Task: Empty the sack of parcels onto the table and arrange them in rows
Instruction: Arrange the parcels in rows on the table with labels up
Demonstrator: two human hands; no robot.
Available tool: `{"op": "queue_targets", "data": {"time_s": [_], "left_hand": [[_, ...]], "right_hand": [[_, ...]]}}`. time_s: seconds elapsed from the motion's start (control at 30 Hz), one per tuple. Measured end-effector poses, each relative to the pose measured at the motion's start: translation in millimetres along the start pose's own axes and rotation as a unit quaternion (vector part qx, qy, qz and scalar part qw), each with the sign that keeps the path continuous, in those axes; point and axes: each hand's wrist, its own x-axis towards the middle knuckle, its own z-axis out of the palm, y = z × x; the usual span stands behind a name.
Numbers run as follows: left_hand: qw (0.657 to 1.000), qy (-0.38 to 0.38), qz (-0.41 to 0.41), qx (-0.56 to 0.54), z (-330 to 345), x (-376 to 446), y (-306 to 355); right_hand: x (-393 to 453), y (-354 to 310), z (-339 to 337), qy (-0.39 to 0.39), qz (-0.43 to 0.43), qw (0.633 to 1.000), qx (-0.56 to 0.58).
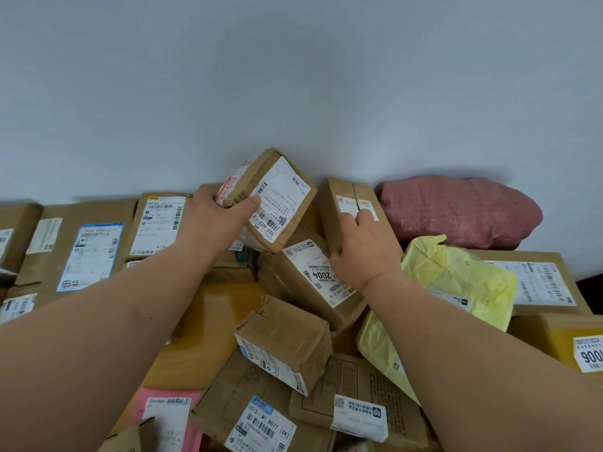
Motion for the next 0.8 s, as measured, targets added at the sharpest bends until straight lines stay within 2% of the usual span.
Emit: {"op": "queue_targets", "data": {"time_s": [0.13, 0.27, 0.4, 0.5, 0.63, 0.8], "left_hand": [[1.000, -0.002, 0.007, 0.011, 2, 4, 0], [1.000, 0.004, 0.007, 0.000, 3, 7, -3], [0.999, 0.034, 0.013, 0.008, 1, 6, -3], [0.997, 0.071, 0.020, 0.010, -3, 6, -2], [0.996, 0.083, 0.028, 0.020, -9, 4, 0], [0.997, 0.072, 0.027, 0.019, -14, 1, 0]], "right_hand": [[7, 0, -5, -0.011, 0.037, 0.999, 0.017], [10, -3, 0, 0.008, -0.022, 0.998, -0.060], [8, -8, 5, -0.015, -0.055, 0.997, -0.056], [9, -13, 2, -0.040, -0.088, 0.993, -0.060], [9, -32, -4, -0.075, -0.128, 0.985, -0.087], [8, -54, -1, -0.163, -0.103, 0.977, -0.094]]}}
